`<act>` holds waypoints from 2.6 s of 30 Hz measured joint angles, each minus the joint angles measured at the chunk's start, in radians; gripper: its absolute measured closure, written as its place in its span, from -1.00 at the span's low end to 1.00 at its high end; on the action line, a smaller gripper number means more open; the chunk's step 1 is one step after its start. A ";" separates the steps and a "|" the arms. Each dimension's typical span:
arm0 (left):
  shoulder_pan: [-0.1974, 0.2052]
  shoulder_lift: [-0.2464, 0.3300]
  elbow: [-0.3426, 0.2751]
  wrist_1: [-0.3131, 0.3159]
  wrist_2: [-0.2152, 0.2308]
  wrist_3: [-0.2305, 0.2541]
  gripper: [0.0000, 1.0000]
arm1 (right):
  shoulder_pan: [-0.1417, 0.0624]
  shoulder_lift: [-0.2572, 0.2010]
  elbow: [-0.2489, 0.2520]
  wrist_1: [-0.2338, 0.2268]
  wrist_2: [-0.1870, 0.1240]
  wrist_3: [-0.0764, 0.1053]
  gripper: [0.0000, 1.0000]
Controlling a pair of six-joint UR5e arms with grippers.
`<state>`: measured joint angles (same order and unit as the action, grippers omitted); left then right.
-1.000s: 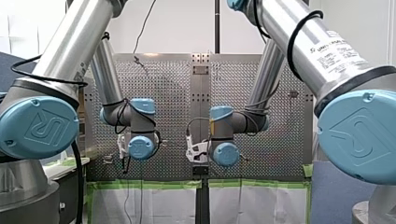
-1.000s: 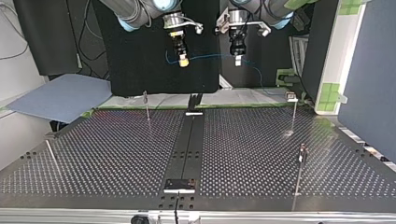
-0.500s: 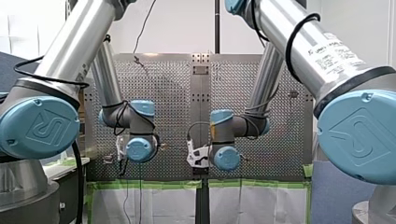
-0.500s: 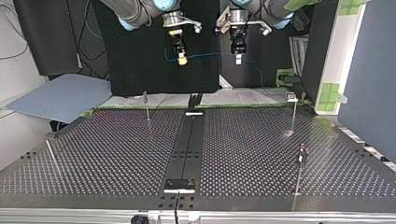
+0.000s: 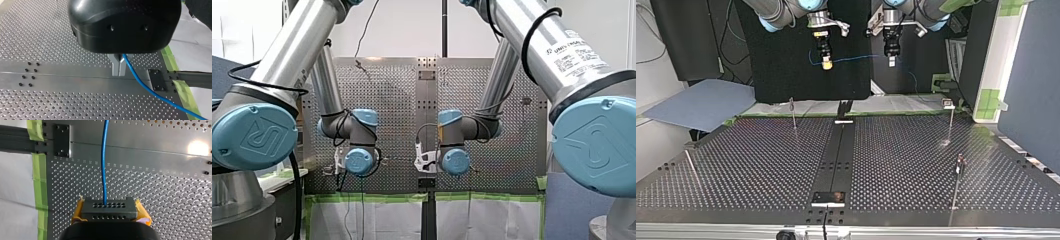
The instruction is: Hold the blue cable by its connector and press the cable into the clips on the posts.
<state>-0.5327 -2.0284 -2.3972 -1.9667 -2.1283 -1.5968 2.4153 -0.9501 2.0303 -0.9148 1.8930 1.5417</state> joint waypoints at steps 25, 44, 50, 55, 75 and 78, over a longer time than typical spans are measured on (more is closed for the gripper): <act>0.021 0.138 0.026 -0.137 -0.058 -0.097 1.00 | -0.009 -0.155 -0.109 0.082 -0.021 0.077 1.00; 0.058 0.342 0.204 -0.341 -0.114 -0.203 1.00 | -0.007 -0.340 -0.268 0.266 -0.042 0.052 1.00; 0.075 0.405 0.262 -0.403 -0.116 -0.233 1.00 | -0.015 -0.402 -0.277 0.328 -0.051 0.054 1.00; 0.089 0.452 0.281 -0.451 -0.115 -0.241 1.00 | -0.020 -0.427 -0.289 0.379 -0.080 0.065 1.00; 0.148 0.641 0.330 -0.641 -0.116 -0.246 1.00 | -0.024 -0.312 -0.434 0.549 -0.147 0.077 1.00; 0.169 0.670 0.333 -0.669 -0.112 -0.243 1.00 | -0.020 -0.311 -0.464 0.568 -0.153 0.076 1.00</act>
<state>-0.3640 -1.3583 -2.0644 -2.6360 -2.2403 -1.8396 2.3955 -1.2615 1.5665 -0.3471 1.7395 1.6180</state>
